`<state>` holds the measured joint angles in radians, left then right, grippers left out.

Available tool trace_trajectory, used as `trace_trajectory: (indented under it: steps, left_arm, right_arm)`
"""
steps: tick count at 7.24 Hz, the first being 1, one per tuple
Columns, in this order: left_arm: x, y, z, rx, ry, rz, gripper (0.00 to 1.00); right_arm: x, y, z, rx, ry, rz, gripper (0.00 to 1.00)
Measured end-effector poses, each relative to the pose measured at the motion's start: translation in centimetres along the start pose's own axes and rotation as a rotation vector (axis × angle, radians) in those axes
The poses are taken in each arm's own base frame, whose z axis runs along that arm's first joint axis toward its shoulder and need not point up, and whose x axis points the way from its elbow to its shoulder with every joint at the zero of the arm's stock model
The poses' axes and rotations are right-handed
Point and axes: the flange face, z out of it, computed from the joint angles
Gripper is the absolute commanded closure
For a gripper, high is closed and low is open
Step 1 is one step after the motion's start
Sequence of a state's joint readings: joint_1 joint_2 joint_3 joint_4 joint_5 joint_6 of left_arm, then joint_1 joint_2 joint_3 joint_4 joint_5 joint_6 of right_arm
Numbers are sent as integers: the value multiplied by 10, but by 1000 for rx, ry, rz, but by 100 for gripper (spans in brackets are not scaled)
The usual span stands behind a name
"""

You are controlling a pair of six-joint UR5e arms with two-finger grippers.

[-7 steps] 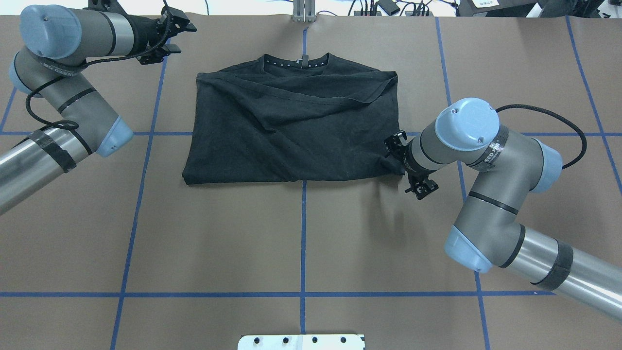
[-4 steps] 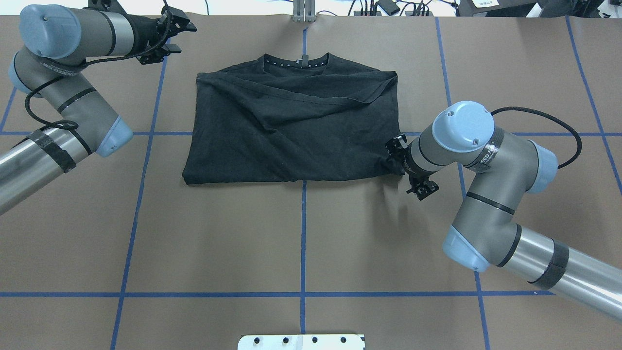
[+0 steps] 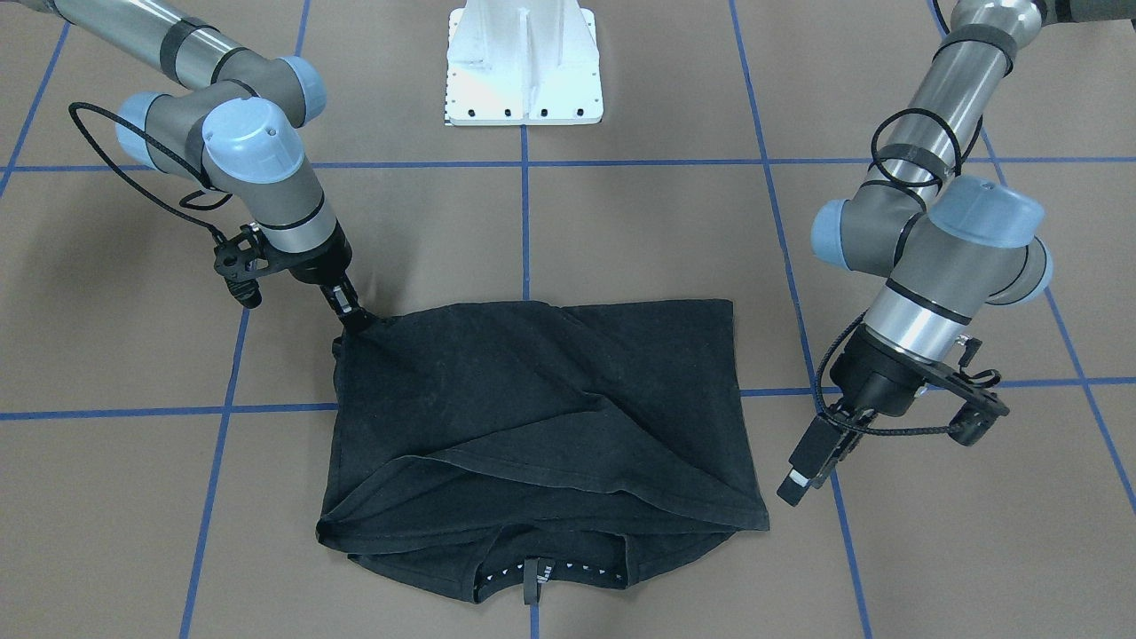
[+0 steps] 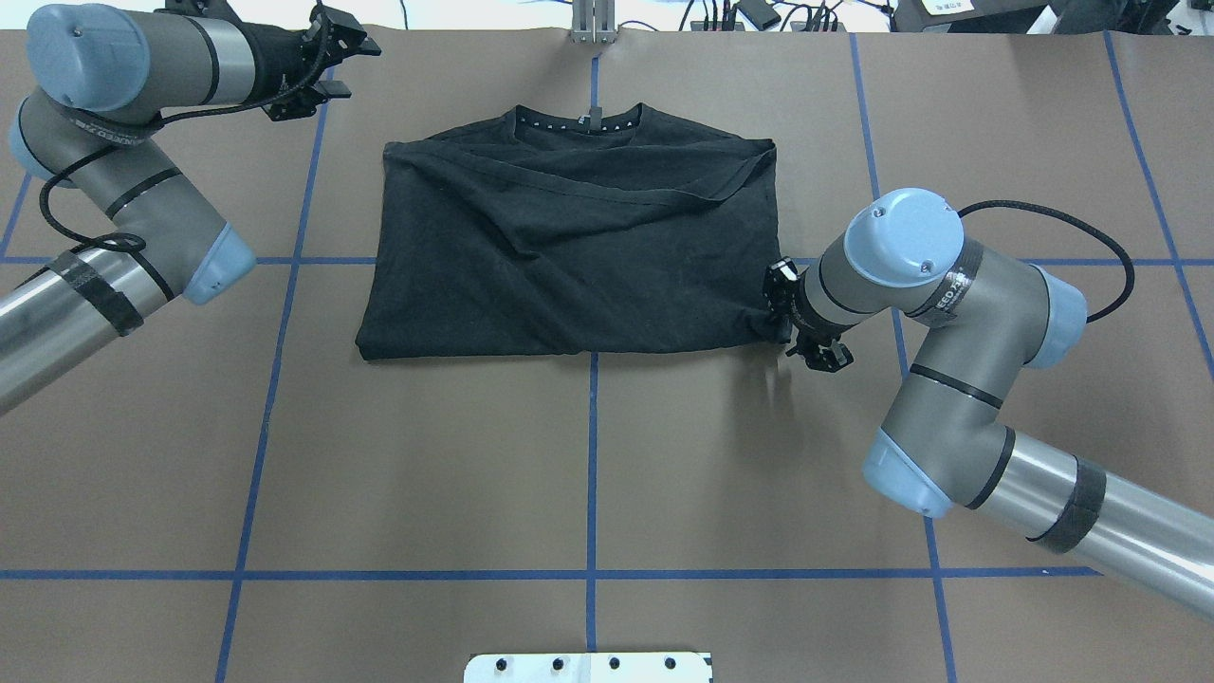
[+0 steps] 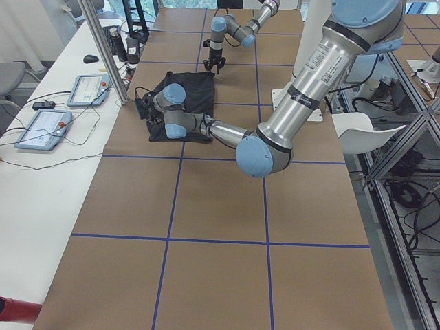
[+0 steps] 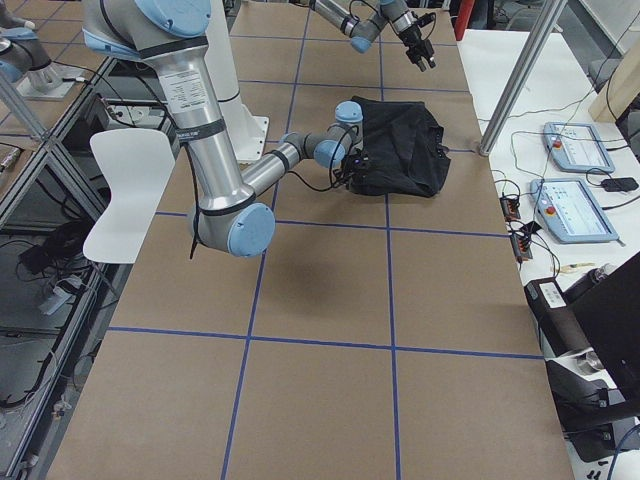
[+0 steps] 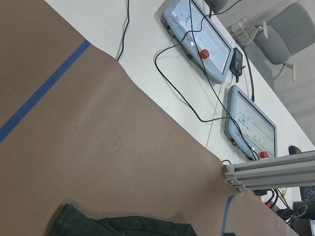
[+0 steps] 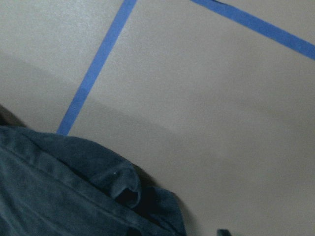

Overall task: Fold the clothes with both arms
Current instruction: 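Grasp the corner with the right gripper and drag it toward the robot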

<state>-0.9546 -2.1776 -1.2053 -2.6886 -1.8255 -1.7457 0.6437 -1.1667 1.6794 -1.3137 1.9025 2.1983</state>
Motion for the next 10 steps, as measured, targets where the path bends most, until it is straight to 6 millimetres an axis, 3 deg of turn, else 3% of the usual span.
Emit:
trace_trajectory:
  steps: [3, 4, 6, 7, 8, 9, 10]
  left_arm:
    - [-1, 0, -2, 1, 1, 0, 26]
    - [-1, 0, -3, 1, 2, 0, 26]
    - [0, 1, -4, -3, 5, 0, 26]
    - [1, 1, -5, -4, 6, 0, 26]
    - [0, 1, -5, -6, 5, 0, 26]
    - [1, 3, -7, -10, 7, -1, 26]
    - [6, 7, -12, -14, 5, -2, 26]
  right_arm:
    - [-12, -20, -30, -62, -5, -17, 100]
    - [2, -26, -55, -109, -9, -23, 100]
    - [74, -31, -128, -212, -14, -27, 100]
    - [102, -15, -152, -294, 24, -6, 100]
    - [123, 14, -158, -371, 87, -4, 100]
    - [144, 52, -156, -435, 154, -39, 64]
    - [164, 91, -151, -488, 217, -76, 1]
